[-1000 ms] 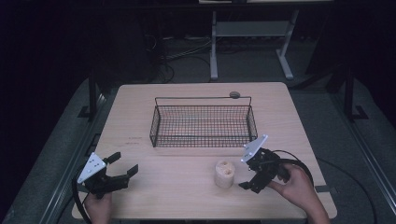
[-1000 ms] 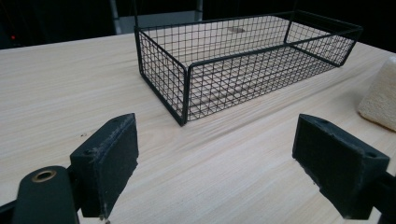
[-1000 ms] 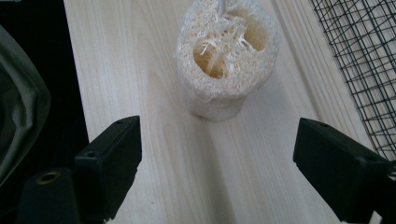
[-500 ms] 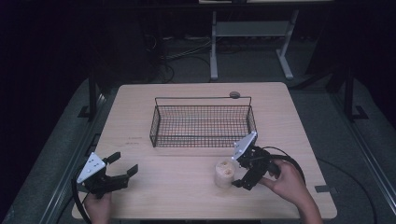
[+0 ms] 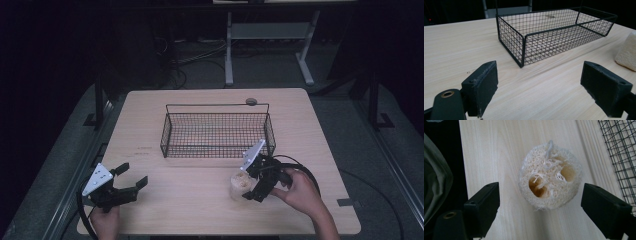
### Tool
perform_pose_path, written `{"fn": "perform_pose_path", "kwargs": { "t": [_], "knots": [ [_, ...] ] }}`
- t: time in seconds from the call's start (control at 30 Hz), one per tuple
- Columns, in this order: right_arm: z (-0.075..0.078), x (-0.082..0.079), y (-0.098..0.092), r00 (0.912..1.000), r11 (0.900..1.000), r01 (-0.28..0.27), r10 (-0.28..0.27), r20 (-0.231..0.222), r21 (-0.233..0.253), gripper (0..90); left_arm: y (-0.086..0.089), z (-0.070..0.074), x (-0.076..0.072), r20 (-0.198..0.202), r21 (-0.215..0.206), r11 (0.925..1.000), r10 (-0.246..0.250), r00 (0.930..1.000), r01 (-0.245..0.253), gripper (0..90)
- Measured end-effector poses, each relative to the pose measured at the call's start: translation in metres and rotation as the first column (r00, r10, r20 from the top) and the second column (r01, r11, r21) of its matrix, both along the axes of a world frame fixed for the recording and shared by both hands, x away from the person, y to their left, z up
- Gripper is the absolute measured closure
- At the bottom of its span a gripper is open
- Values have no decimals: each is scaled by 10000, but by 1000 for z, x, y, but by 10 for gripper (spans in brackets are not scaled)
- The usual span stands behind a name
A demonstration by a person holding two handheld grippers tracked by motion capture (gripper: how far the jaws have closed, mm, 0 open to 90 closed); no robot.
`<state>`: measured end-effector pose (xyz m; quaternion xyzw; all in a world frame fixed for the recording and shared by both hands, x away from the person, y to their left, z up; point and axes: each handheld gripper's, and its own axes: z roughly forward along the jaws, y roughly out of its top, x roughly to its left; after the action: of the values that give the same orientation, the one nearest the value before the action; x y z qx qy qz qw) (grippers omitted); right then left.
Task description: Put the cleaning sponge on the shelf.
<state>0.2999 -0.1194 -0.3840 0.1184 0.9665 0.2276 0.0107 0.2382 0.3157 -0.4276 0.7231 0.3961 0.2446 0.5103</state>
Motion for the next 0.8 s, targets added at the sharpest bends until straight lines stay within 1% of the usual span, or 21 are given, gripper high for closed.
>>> {"fn": "perform_pose_path", "kwargs": {
  "t": [0.13, 0.4, 0.57, 0.8],
  "knots": [
    [-1, 1, 4, 10000, 10000, -47, 46, -48, -79, 148, 0, 0, 0, 2, -17, 10000, -5, 10000, 5, 138],
    [-1, 5, 9, 9999, 9999, -82, 81, -125, -91, 148, 0, 0, 0, -1, -45, 10000, -14, 10000, 14, 138],
    [-5, 7, 13, 9998, 9997, -63, 59, -180, -229, 148, 0, 0, 0, 12, -39, 10000, -18, 10000, 18, 138],
    [-10, 12, 18, 9996, 9995, -47, 38, -271, -302, 149, 0, 0, 0, 1, -66, 10000, -16, 10000, 16, 138]
  ]
}}
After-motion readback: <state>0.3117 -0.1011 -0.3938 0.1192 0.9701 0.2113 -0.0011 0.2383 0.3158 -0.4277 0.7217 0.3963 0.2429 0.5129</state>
